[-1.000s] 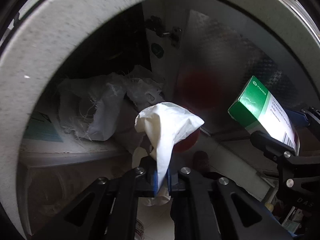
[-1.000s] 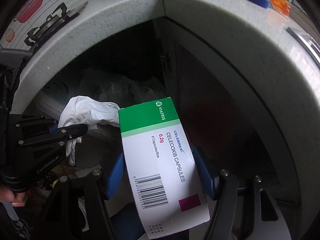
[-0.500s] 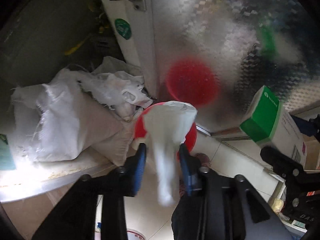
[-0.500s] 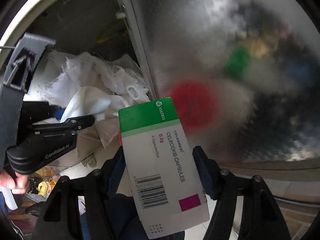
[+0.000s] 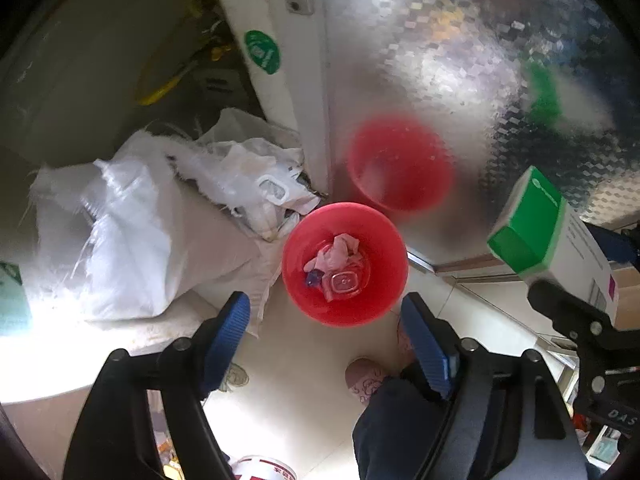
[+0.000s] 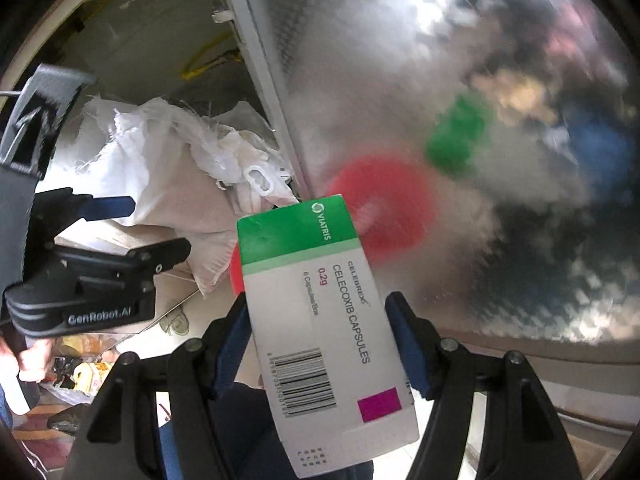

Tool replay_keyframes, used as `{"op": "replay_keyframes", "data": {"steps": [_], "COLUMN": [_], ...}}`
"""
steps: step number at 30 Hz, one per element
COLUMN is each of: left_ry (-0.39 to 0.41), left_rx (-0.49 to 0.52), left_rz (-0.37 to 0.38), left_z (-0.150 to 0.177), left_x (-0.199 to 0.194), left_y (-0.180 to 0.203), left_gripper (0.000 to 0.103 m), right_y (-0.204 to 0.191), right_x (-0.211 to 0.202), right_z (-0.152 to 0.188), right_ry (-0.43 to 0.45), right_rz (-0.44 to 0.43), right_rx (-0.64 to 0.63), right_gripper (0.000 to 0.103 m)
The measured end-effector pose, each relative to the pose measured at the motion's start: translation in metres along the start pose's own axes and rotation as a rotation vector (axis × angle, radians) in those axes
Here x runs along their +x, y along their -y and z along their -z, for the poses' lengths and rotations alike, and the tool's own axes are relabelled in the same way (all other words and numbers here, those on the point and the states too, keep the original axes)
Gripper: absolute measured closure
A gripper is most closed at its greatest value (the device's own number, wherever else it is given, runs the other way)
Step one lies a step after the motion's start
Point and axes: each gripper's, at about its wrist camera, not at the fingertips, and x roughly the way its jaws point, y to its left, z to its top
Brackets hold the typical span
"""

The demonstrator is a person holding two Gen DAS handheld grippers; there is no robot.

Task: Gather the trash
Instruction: 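Open the left tool to drop the white tissue into the red bin, then open the right tool to drop the green-and-white medicine box into the bin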

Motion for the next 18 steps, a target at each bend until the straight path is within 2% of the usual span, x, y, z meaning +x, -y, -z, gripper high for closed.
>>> {"op": "replay_keyframes", "data": {"steps": [2, 8, 18], "left_ry": [0.0, 0.001, -0.02], "left_rx": [-0.028, -0.09, -0.21], "left_rz": [0.002, -0.031, -0.074], "left_z": [0.004, 0.021, 0.052], "left_x": [-0.005, -0.011, 0.003], "left_y": [-0.006, -0.026, -0.062], "left_gripper": [0.022, 0.021, 0.021], "right_y": [-0.004, -0.021, -0.056], "right_x": [-0.002, 0.002, 0.025], "right_z": [-0.002, -0.014, -0.029], "right_ry": [-0.001, -0.009, 0.009], "right_rz": [-0.01, -0.05, -0.054], "right_rx": [-0.023, -0.085, -0.249], "right_gripper": [0.039, 0.038, 0.038]}}
